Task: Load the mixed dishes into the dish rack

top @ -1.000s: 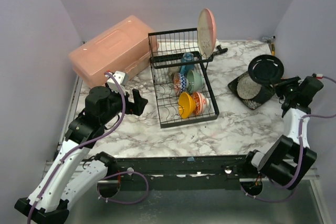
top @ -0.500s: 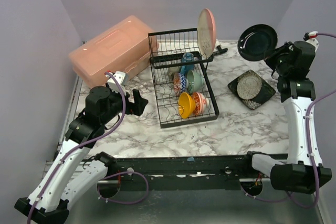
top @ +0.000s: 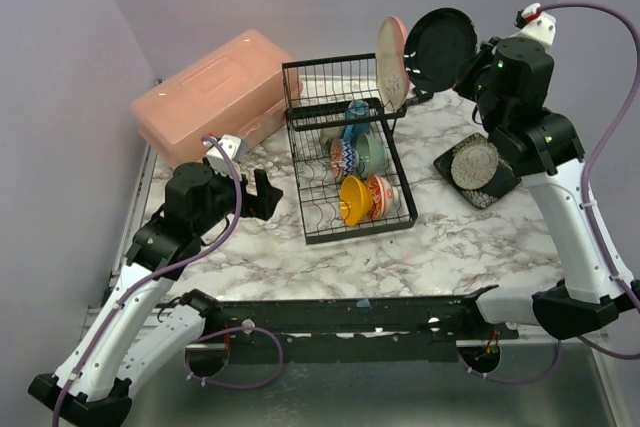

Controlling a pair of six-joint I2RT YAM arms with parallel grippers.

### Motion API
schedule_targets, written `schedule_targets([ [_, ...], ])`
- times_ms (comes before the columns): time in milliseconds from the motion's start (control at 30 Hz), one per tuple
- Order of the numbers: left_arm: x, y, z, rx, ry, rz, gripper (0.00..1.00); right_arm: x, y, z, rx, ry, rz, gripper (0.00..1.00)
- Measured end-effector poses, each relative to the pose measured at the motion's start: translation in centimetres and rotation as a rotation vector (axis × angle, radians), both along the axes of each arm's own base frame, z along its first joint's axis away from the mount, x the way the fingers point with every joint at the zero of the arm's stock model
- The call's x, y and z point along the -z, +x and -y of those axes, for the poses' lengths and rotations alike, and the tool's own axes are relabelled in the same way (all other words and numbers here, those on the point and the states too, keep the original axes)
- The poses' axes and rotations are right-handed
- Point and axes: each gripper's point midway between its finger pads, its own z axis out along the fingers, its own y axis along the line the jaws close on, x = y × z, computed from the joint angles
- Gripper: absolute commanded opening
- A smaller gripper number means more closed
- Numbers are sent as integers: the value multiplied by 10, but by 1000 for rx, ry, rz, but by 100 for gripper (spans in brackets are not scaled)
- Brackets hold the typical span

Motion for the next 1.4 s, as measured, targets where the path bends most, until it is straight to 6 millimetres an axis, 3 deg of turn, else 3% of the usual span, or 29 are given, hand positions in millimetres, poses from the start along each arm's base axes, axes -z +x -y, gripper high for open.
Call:
schedule_targets([
  [200, 2, 1, 1, 0, 5, -9, 91, -36, -4, -47, -29, -70, 62, 0],
  [333, 4, 2, 1, 0, 7, -13, 91, -40, -9, -85, -65, -147, 69, 0],
  [467, 4, 2, 1, -1, 8, -14, 91, -30, 2, -115, -40, -272, 47, 0],
  [633, 5, 2, 1, -1, 9, -16, 91, 8, 27, -138, 27, -478, -26, 0],
  [800, 5, 3, 1, -1, 10, -18, 91, 29, 40, -142, 87, -629, -71, 0],
  [1067, 5, 3, 1, -2, 10, -18, 91, 28, 47, -134, 207, -747, -62, 0],
  [1400, 5, 3, 1, -2, 10, -18, 91, 54, 55, -134, 223, -806, -96, 0],
])
